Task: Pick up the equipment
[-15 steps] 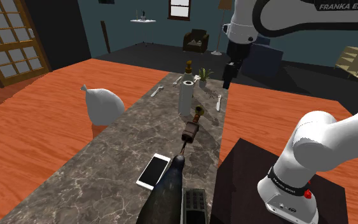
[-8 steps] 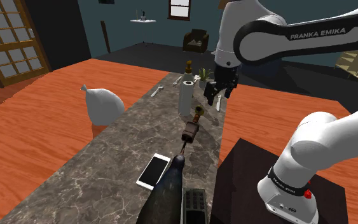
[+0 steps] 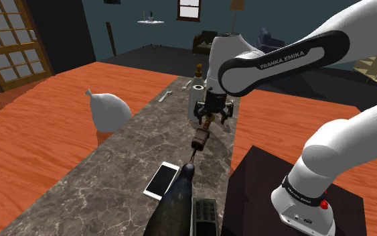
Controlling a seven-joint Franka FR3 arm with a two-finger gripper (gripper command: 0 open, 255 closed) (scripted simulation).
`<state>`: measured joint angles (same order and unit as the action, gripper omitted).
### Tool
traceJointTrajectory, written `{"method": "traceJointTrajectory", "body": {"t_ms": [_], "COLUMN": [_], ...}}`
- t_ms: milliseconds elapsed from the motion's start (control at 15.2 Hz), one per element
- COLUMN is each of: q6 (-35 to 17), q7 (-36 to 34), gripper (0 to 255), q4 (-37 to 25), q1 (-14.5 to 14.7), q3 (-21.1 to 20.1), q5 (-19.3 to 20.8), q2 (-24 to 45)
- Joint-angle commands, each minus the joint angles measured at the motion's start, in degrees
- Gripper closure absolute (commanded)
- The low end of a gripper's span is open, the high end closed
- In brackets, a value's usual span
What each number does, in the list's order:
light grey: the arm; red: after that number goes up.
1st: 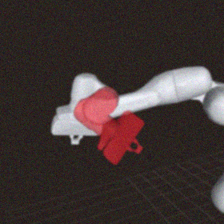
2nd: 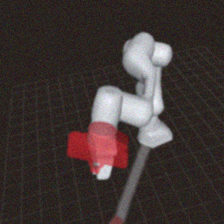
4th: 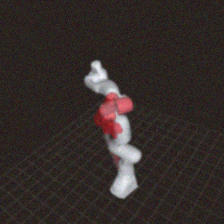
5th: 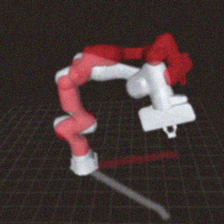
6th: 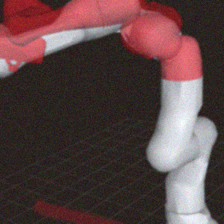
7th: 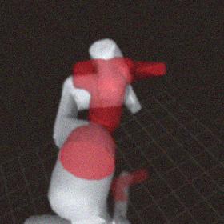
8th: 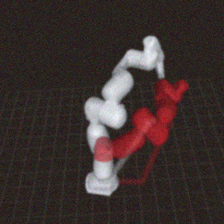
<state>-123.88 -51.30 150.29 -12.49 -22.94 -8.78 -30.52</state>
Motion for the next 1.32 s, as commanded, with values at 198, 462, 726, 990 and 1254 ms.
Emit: {"method": "traceJointTrajectory", "body": {"t_ms": [198, 462, 726, 990, 1254], "q6": [-9.91, -13.72, -17.19, -17.21, -17.15], "q7": [-17.10, -17.84, -18.71, -18.64, -18.62], "gripper": [0, 0, 0, 255, 255], "q4": [-0.82, 0.63, 1.74, 1.84, 1.80], "q1": [-4.81, -5.26, -5.83, -5.81, -5.81], "q3": [-5.75, -6.64, -7.50, -7.46, -7.44], "q5": [-1.34, -0.70, 0.20, 0.16, 0.15], "q2": [9.34, 11.79, 14.25, 14.19, 14.16]}}
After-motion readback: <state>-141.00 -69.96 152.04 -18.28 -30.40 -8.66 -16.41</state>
